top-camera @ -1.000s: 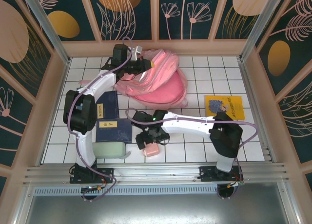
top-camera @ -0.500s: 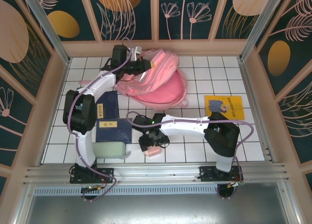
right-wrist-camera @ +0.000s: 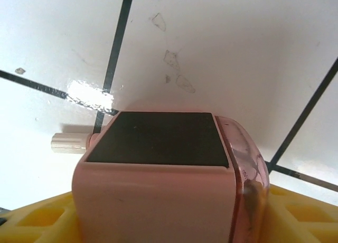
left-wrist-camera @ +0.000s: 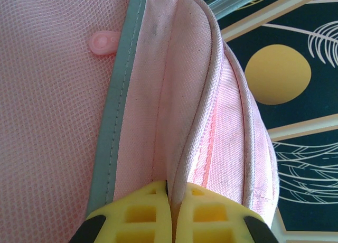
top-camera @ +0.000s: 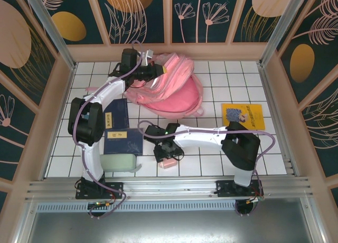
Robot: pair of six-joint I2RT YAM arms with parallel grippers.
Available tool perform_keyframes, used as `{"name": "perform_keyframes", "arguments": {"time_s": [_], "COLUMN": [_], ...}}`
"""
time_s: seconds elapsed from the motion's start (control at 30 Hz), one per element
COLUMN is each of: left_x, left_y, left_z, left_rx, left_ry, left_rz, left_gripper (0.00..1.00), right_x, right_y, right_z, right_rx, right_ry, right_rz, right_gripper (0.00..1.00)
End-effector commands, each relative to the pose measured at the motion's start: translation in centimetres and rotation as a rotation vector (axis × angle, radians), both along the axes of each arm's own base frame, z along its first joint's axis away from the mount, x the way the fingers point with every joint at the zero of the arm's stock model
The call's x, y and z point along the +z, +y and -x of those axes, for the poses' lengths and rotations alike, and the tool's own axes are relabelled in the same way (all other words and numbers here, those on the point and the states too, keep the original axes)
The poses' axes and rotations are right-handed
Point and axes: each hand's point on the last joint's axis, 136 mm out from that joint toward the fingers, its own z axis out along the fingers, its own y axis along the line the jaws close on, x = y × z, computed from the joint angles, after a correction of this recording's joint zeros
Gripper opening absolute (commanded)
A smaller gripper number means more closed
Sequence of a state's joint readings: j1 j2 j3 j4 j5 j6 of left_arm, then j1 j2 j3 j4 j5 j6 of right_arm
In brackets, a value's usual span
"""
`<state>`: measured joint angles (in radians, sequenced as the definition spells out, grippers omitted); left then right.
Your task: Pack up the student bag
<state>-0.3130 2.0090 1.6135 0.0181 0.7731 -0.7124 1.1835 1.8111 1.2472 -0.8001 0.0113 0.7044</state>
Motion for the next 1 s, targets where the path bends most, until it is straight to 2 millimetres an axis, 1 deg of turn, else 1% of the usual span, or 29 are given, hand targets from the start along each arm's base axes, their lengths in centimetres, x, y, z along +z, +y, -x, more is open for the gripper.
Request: {"name": "perform_keyframes", "arguments": {"time_s": [0.0,0.13,0.2,0.33,0.43,0.47,0.6,0.7,0.83,0.97], "left_x": [2.8,2.8,3.0,3.4,4.0,4.3,6.5,8.0,9.4,10.6], "left_y": [1.4,1.5,1.4,1.2,0.8,0.6,0.5,0.7,0.7,0.7], "left_z": [-0.6,-0.6,-0.5,-0.6,-0.6,-0.7,-0.8,-0.9,-1.0,-1.1], "left_rx": [0.036,0.036,0.03,0.021,-0.004,-0.007,-0.013,-0.006,-0.001,0.006], "left_ry": [-0.069,-0.07,-0.072,-0.073,-0.067,-0.064,-0.087,-0.099,-0.106,-0.114], "left_rz": [0.03,0.03,0.033,0.048,0.078,0.084,0.084,0.07,0.074,0.085], "left_gripper": [0.0,0.0,0.0,0.0,0.0,0.0,0.0,0.0,0.0,0.0], "right_x": [1.7,3.2,4.4,6.7,8.9,9.6,12.5,14.3,16.1,18.5], "right_y": [-0.2,0.1,0.2,-0.5,-1.0,-1.4,-3.0,-4.2,-5.3,-6.4], "right_z": [-1.0,-1.6,-2.1,-3.8,-5.5,-6.4,-9.7,-12.1,-14.5,-16.5], "right_rx": [-0.029,-0.038,-0.048,-0.087,-0.123,-0.145,-0.228,-0.279,-0.321,-0.365], "right_ry": [-0.044,-0.068,-0.084,-0.137,-0.195,-0.211,-0.274,-0.326,-0.374,-0.44], "right_rz": [-0.033,-0.077,-0.106,-0.155,-0.227,-0.253,-0.361,-0.414,-0.458,-0.502], "right_gripper": [0.65,0.63,0.63,0.61,0.59,0.59,0.56,0.55,0.55,0.55]}}
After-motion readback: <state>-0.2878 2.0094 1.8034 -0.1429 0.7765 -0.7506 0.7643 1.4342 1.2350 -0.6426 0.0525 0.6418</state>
